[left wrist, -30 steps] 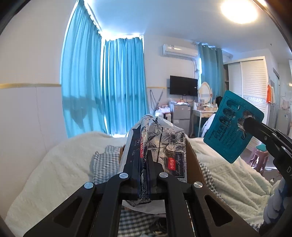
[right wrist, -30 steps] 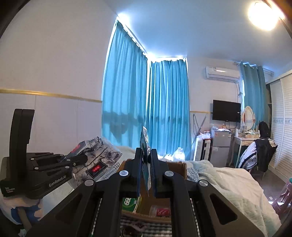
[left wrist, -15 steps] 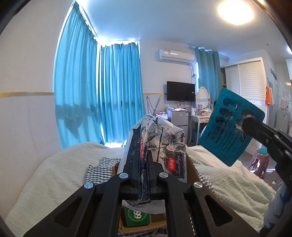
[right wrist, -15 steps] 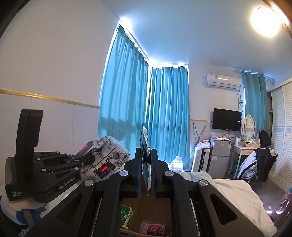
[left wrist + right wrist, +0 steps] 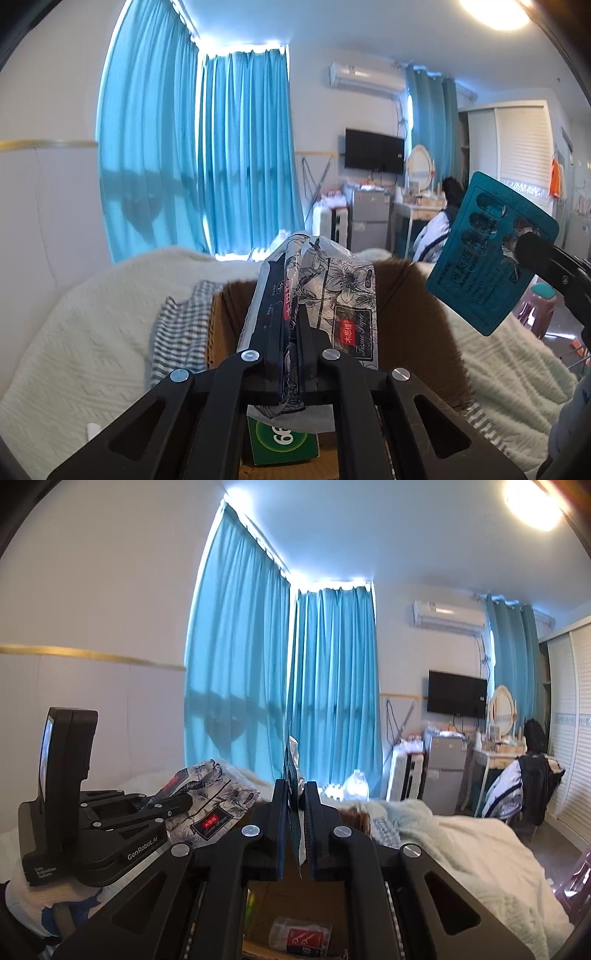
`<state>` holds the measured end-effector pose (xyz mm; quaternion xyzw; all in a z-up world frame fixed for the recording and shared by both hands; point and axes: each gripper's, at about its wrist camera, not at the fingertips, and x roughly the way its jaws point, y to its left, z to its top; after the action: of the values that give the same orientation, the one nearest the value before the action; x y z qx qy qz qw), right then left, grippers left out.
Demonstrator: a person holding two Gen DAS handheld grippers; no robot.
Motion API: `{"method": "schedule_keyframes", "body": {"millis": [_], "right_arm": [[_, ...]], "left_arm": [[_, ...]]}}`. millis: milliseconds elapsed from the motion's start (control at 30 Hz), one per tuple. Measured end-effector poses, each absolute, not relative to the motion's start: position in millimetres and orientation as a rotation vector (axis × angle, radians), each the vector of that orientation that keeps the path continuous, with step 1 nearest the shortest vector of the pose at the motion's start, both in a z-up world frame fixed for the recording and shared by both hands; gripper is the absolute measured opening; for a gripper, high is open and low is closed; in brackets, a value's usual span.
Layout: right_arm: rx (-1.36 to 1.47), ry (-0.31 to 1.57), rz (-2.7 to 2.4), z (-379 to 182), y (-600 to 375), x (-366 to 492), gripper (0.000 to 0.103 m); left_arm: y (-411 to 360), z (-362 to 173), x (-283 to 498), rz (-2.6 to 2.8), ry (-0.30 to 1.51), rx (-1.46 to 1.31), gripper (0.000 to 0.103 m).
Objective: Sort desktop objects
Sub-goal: 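Lift both held items and carry them over the cardboard box, then open both tools to drop the tissue pack and blister card into the box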
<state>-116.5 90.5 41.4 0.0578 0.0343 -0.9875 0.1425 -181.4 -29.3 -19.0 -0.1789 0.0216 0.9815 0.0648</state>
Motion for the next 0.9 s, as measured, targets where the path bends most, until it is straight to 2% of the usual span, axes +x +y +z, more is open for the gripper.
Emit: {"method": "schedule_keyframes", "body": {"millis": [500, 533, 600, 633, 667, 767, 833, 867, 900], "right_arm": [[0.455, 0.109, -2.837, -34, 83, -204, 0.008], [0.476, 0.110, -2.839, -38, 83, -208, 0.008], [0.521, 0.087, -2.847, -46, 86, -218, 0.008], [0.543, 0.076, -2.852, -49, 88, -222, 0.008], [0.560, 0.073, -2.855, -52, 90, -224, 0.009], [0.574, 0.080, -2.872, -55, 94, -225, 0.009], [0.564, 0.083, -2.888, -53, 97, -221, 0.020], [0.558, 0.083, -2.892, -51, 98, -222, 0.034], [0.546, 0.081, -2.894, -49, 99, -220, 0.041]], "left_arm": [[-30, -73, -244, 2.956, 0.088, -0.726, 0.007], [-31, -75, -247, 2.957, 0.085, -0.742, 0.014], [-31, -78, -248, 2.959, 0.091, -0.751, 0.037], [-31, -78, -247, 2.965, 0.094, -0.743, 0.059], [-31, -77, -245, 2.972, 0.097, -0.721, 0.071], [-30, -71, -239, 2.993, 0.105, -0.674, 0.079], [-30, -67, -238, 3.005, 0.109, -0.659, 0.085], [-30, -65, -236, 3.010, 0.108, -0.649, 0.088], [-31, -63, -233, 3.012, 0.102, -0.639, 0.089]]}}
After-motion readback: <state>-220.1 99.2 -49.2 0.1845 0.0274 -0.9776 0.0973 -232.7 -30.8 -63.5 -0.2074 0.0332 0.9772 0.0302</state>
